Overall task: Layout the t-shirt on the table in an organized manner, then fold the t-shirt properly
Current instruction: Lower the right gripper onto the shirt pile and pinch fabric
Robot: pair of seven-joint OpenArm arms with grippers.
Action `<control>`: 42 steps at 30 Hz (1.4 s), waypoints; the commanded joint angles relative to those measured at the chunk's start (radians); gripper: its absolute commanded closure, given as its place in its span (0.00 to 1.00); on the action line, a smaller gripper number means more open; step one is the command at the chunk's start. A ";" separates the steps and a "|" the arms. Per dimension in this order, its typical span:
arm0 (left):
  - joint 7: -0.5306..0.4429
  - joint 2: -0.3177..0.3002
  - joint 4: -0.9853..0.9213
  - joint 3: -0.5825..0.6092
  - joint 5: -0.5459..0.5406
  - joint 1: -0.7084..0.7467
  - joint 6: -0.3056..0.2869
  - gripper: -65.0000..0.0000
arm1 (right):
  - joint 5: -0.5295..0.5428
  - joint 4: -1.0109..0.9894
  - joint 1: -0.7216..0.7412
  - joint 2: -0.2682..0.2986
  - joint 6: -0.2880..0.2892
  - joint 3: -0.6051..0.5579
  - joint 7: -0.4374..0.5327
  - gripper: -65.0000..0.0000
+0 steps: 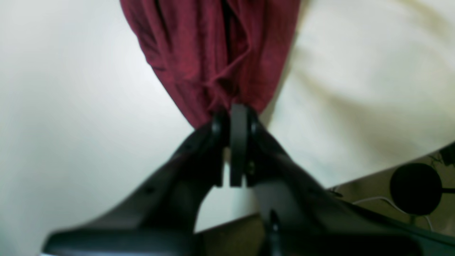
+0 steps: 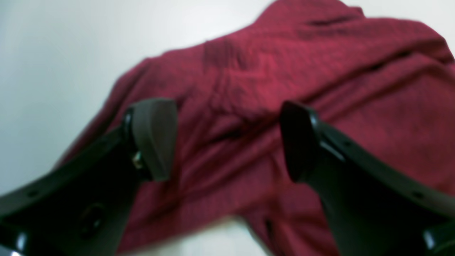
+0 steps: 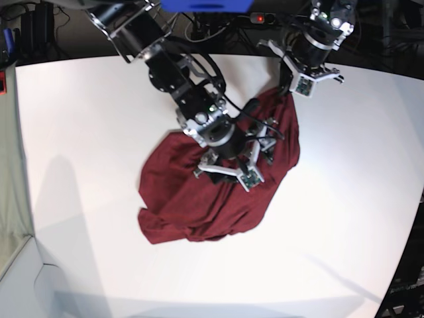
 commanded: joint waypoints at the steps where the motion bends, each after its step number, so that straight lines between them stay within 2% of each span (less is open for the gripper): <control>1: -0.023 -0.002 0.019 -0.003 0.000 0.005 0.004 1.00 | -0.003 -0.002 0.018 -0.013 0.002 -0.007 0.037 0.29; 6: -0.023 0.025 0.016 -0.007 0.008 0.008 0.001 1.00 | -0.003 -0.054 0.032 -0.013 0.002 -0.056 0.094 0.29; 21: -0.023 0.025 0.010 -0.007 0.008 0.014 0.001 1.00 | -0.003 -0.185 0.110 -0.013 -0.003 -0.073 0.097 0.30; 24: -0.023 0.025 0.008 -0.007 0.008 0.009 0.001 1.00 | -0.003 -0.183 0.110 -0.013 -0.003 -0.073 0.097 0.41; 31: -0.023 0.025 0.008 -0.007 0.008 0.006 0.001 1.00 | -0.003 -0.182 0.110 -0.013 -0.003 -0.073 0.097 0.82; 35: -0.023 0.025 0.007 -0.009 0.008 0.005 0.001 1.00 | -0.003 -0.179 0.122 -0.013 -0.003 -0.073 0.094 1.00; 42: -0.023 0.024 0.018 -0.017 0.008 0.003 0.006 1.00 | -0.003 -0.051 0.124 -0.006 -0.003 -0.050 0.086 1.00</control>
